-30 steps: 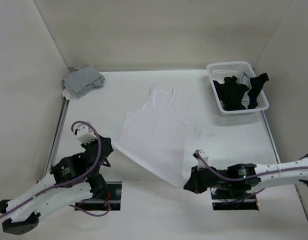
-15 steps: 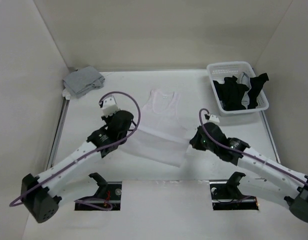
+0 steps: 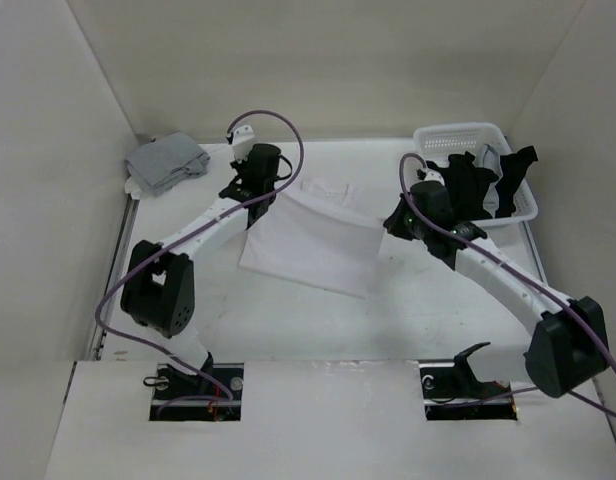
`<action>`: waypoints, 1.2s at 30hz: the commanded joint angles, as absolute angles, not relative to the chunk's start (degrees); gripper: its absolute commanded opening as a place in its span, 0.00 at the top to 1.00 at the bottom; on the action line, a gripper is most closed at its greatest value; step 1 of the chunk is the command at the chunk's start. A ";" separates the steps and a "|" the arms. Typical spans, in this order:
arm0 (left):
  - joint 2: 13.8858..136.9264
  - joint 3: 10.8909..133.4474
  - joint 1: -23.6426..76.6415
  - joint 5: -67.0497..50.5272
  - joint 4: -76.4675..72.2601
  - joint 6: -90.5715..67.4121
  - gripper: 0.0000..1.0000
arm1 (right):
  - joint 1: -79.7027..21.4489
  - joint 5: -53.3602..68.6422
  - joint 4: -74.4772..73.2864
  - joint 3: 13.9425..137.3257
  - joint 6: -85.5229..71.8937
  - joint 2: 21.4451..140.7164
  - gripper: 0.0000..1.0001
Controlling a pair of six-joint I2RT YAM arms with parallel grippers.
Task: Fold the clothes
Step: Fold the tank top
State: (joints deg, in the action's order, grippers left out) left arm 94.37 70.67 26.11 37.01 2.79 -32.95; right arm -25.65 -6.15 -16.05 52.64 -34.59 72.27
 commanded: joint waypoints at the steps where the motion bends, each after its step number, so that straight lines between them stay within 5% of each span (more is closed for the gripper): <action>1: 99.38 78.73 24.22 34.10 -1.06 -31.20 0.95 | -22.29 -3.52 -10.03 57.65 -32.96 77.24 1.00; 9: 115.47 92.27 21.49 30.94 1.49 -29.62 0.82 | -17.28 -1.32 -6.86 68.98 -33.31 97.36 0.97; 14: 118.31 95.28 19.38 31.81 2.20 -29.44 0.62 | -16.92 -2.81 -6.68 76.37 -35.76 106.16 0.78; 17: 112.44 88.02 19.03 31.99 1.85 -30.84 0.56 | -17.53 -6.23 -6.07 74.63 -36.65 104.95 0.62; 24: 88.45 51.55 22.01 31.65 -5.36 -38.31 0.55 | -24.54 -15.11 -0.63 55.50 -37.09 88.19 0.49; 25: 85.11 47.07 22.01 30.77 -5.27 -39.89 0.55 | -25.78 -15.90 0.25 52.85 -37.26 85.98 0.49; 29: 74.03 32.64 17.64 20.60 -5.36 -45.26 0.55 | -32.72 -16.09 2.46 41.59 -39.98 76.57 0.97; 30: 72.35 30.52 15.62 17.43 -5.71 -45.70 0.53 | -34.39 -14.87 2.37 39.75 -40.51 75.16 1.00; 36: 71.10 22.51 12.26 5.81 -16.15 -47.81 0.46 | -42.22 -15.99 3.78 31.39 -43.33 69.70 0.80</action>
